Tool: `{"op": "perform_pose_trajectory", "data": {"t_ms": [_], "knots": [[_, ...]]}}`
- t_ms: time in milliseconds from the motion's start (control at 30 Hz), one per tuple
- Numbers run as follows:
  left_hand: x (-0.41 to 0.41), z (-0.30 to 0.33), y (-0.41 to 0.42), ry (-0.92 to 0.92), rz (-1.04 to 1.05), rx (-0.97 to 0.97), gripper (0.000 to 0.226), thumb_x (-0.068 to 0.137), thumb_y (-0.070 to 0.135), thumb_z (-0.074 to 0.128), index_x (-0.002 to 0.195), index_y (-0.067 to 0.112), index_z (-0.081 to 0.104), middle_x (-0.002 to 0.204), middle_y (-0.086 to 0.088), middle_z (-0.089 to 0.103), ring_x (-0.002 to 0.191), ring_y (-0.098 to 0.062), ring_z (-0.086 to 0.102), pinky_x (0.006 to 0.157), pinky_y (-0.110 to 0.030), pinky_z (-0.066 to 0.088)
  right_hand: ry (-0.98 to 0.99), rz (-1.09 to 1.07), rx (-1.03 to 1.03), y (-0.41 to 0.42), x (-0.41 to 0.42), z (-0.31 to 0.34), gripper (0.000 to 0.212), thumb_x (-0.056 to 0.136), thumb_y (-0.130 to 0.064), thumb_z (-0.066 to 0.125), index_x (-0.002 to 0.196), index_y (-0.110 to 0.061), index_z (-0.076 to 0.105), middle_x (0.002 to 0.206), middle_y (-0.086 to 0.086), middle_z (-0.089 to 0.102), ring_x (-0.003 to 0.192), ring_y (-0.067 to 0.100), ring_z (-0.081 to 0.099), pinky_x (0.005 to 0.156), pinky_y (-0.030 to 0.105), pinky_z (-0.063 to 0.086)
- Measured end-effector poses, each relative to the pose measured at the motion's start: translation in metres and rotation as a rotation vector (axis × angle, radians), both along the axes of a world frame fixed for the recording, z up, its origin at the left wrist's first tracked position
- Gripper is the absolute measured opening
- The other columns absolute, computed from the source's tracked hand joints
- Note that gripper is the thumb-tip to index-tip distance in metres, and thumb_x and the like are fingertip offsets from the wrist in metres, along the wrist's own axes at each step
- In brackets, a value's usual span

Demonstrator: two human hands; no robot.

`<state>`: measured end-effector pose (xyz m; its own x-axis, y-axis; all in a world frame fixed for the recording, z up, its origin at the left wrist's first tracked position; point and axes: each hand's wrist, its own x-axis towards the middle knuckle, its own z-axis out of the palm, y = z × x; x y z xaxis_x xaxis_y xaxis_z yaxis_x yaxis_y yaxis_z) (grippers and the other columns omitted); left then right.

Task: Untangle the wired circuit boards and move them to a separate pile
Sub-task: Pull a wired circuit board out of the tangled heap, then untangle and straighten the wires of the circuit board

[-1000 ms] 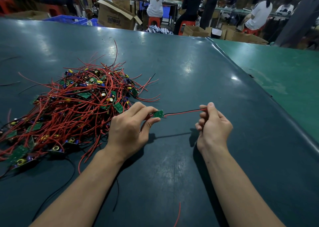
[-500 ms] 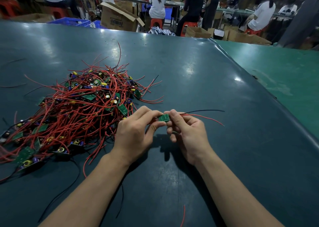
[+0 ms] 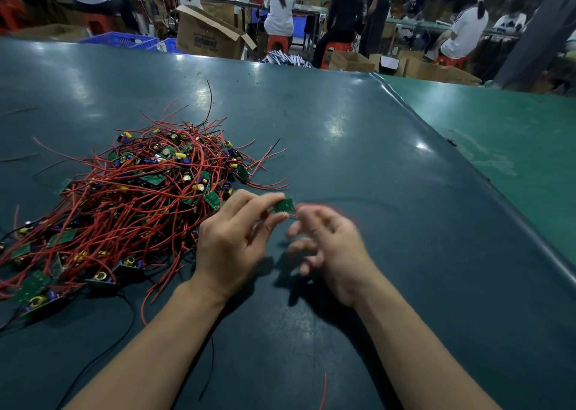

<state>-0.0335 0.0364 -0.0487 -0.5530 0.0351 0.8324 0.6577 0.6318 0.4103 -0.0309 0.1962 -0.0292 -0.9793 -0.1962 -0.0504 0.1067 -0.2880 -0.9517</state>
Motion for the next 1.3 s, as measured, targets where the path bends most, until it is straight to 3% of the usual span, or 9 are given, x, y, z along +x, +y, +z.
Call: {"op": "perform_pose_trajectory", "data": {"t_ms": [133, 333, 433, 600, 833, 1000, 1200, 1300], "knots": [[0.002, 0.000, -0.002, -0.003, -0.116, -0.061, 0.027, 0.093, 0.013, 0.065, 0.118, 0.009, 0.070, 0.086, -0.005, 0.062, 0.069, -0.019, 0.060, 0.057, -0.038, 0.051, 0.106, 0.050, 0.121, -0.005, 0.003, -0.003, 0.020, 0.082, -0.035, 0.070, 0.076, -0.017, 0.070, 0.065, 0.003, 0.063, 0.051, 0.017, 0.057, 0.036, 0.024, 0.044], [0.003, 0.001, -0.001, -0.017, -0.189, -0.082, 0.030, 0.092, 0.007, 0.066, 0.121, 0.002, 0.067, 0.088, -0.009, 0.067, 0.076, -0.024, 0.065, 0.065, -0.038, 0.054, 0.146, 0.018, 0.092, -0.003, 0.005, -0.002, 0.013, 0.081, -0.034, 0.069, 0.077, -0.022, 0.066, 0.070, 0.005, 0.066, 0.049, 0.018, 0.058, 0.036, 0.024, 0.043], [0.001, 0.004, -0.002, 0.004, -0.108, -0.114, 0.023, 0.091, 0.013, 0.068, 0.111, 0.002, 0.072, 0.088, -0.007, 0.071, 0.076, -0.024, 0.067, 0.068, -0.041, 0.053, 0.149, -0.072, 0.084, 0.001, 0.003, -0.002, 0.017, 0.079, -0.028, 0.077, 0.072, -0.020, 0.064, 0.062, 0.005, 0.059, 0.046, 0.019, 0.052, 0.037, 0.023, 0.041], [-0.005, 0.010, -0.018, 0.106, 0.058, -0.263, 0.013, 0.093, 0.020, 0.066, 0.092, 0.013, 0.077, 0.084, 0.003, 0.071, 0.075, -0.022, 0.066, 0.073, -0.045, 0.042, 0.204, -0.162, 0.109, 0.003, 0.002, -0.003, 0.023, 0.079, -0.025, 0.069, 0.072, -0.008, 0.057, 0.050, 0.004, 0.052, 0.038, 0.018, 0.044, 0.039, 0.022, 0.034], [-0.012, 0.011, -0.035, 0.093, 0.199, -0.187, 0.012, 0.092, 0.015, 0.065, 0.088, 0.008, 0.074, 0.084, -0.002, 0.070, 0.075, -0.028, 0.060, 0.073, -0.043, 0.041, 0.190, -0.456, 0.045, 0.014, -0.004, 0.004, 0.021, 0.077, -0.027, 0.067, 0.064, -0.015, 0.057, 0.049, -0.001, 0.052, 0.036, 0.014, 0.043, 0.036, 0.021, 0.031], [-0.012, 0.009, -0.033, 0.100, 0.206, -0.150, 0.011, 0.092, 0.014, 0.068, 0.088, 0.005, 0.074, 0.084, -0.004, 0.070, 0.072, -0.029, 0.058, 0.068, -0.044, 0.046, 0.181, -0.500, 0.041, 0.012, -0.004, 0.003, 0.026, 0.076, -0.028, 0.067, 0.052, -0.021, 0.060, 0.045, -0.001, 0.048, 0.034, 0.013, 0.038, 0.035, 0.019, 0.029], [-0.012, 0.009, -0.030, 0.058, 0.207, -0.192, 0.014, 0.090, 0.019, 0.070, 0.084, 0.008, 0.076, 0.079, -0.005, 0.065, 0.071, -0.030, 0.054, 0.068, -0.043, 0.044, 0.175, -0.660, -0.039, 0.017, -0.008, 0.004, 0.027, 0.074, -0.023, 0.068, 0.049, -0.019, 0.060, 0.046, -0.002, 0.051, 0.032, 0.010, 0.037, 0.034, 0.016, 0.027], [-0.013, 0.006, -0.033, -0.057, 0.228, -0.263, 0.016, 0.088, 0.021, 0.067, 0.082, 0.009, 0.075, 0.077, -0.004, 0.064, 0.074, -0.030, 0.055, 0.071, -0.044, 0.042, 0.133, -0.817, -0.128, 0.022, -0.009, 0.007, 0.033, 0.083, -0.020, 0.065, 0.053, -0.019, 0.052, 0.043, -0.004, 0.046, 0.031, 0.011, 0.036, 0.035, 0.015, 0.024]]}}
